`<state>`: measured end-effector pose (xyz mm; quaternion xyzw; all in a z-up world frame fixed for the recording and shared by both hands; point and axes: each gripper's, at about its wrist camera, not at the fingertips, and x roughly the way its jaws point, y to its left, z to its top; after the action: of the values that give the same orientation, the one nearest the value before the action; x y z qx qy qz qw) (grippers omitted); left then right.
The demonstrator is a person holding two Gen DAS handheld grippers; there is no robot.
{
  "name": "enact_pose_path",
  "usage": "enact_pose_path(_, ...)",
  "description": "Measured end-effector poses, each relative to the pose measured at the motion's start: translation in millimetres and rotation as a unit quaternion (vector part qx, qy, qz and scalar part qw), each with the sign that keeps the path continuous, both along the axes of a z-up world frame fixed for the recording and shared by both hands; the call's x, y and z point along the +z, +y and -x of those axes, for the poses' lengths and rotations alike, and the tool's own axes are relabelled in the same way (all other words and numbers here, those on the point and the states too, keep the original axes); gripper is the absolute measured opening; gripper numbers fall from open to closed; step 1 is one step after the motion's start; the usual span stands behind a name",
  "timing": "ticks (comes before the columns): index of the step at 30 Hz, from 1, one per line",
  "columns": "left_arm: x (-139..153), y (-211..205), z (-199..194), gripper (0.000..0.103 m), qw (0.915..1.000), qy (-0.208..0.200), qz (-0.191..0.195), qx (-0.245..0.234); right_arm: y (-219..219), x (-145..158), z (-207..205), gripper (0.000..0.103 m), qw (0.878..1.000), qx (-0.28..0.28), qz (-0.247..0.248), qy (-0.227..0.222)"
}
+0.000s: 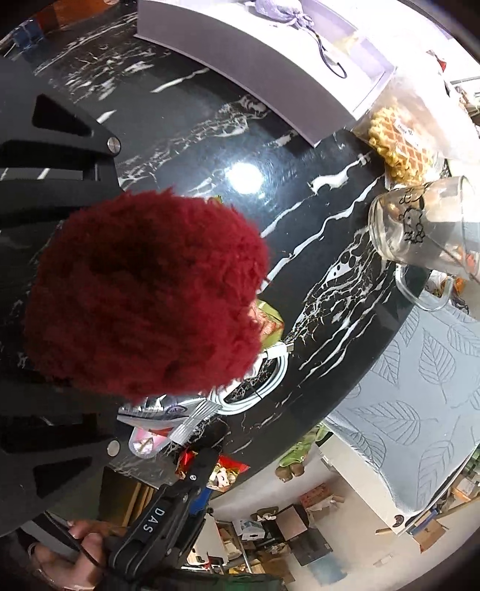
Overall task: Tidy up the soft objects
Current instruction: 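Close the right tool on the red cartoon snack packet, then carry the pouch in the left tool and packet in the right tool to the gift box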
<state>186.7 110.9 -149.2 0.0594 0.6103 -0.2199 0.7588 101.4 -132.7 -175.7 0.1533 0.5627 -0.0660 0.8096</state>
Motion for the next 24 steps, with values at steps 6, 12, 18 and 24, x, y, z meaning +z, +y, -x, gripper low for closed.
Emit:
enact_pose_path(6,18,3,9,0.039,0.9997,-0.008,0.011,0.019,-3,13,9,0.031,1.0,0.011,-0.008,-0.013)
enact_pose_path(12,41,1,20,0.034,0.9991,-0.031,0.014,0.026,-3,28,18,0.031,0.999,0.026,-0.011,-0.028)
enact_pose_path(18,59,-2,31,0.034,0.9983,-0.04,0.022,0.035,-4,39,28,0.031,0.998,0.041,-0.013,-0.034)
enact_pose_path(24,73,-4,42,0.034,0.9976,-0.046,0.024,0.046,-5,53,38,0.031,0.997,0.064,-0.016,-0.041)
